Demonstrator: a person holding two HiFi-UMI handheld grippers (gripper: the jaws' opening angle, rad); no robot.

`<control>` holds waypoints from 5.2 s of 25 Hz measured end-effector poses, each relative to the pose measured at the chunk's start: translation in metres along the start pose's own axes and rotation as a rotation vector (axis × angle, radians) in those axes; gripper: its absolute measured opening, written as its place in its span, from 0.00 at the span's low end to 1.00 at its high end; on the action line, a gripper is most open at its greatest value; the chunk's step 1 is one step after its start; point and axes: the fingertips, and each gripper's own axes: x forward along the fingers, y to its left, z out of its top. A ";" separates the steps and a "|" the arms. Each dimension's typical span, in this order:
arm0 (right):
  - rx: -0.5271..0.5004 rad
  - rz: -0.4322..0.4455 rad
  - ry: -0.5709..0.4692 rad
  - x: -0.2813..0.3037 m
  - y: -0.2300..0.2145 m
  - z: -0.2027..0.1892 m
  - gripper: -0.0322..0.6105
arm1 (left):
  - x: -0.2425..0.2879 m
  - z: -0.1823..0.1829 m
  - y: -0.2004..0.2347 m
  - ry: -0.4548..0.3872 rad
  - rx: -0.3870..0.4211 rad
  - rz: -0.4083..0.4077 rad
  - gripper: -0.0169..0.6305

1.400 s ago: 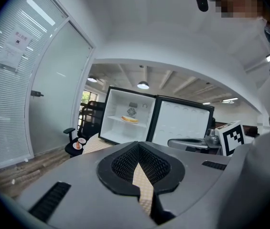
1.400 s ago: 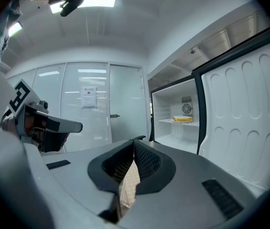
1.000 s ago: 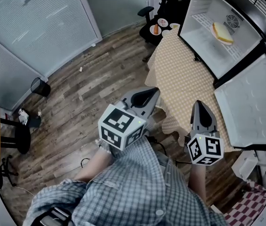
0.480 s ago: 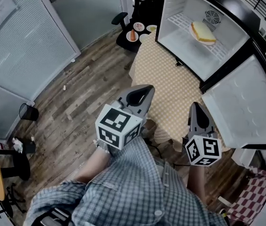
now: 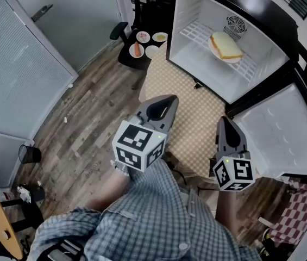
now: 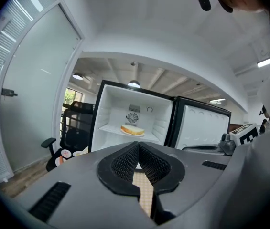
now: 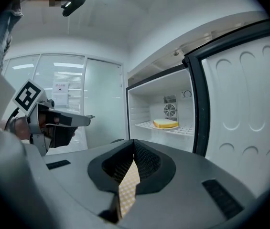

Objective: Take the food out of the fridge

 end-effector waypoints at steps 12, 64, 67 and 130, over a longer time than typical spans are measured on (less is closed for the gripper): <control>0.038 -0.161 0.013 0.044 -0.022 0.008 0.06 | 0.103 0.011 0.031 0.071 -0.193 -0.212 0.04; 0.105 -0.390 0.117 0.066 -0.065 -0.021 0.06 | 0.296 -0.017 0.052 0.169 -1.138 -0.394 0.10; 0.107 -0.388 0.117 0.067 -0.064 -0.022 0.06 | 0.297 -0.015 0.051 0.174 -1.122 -0.399 0.08; 0.936 -0.060 -0.193 0.181 -0.107 -0.011 0.15 | 0.238 -0.025 0.055 0.173 -1.001 -0.454 0.07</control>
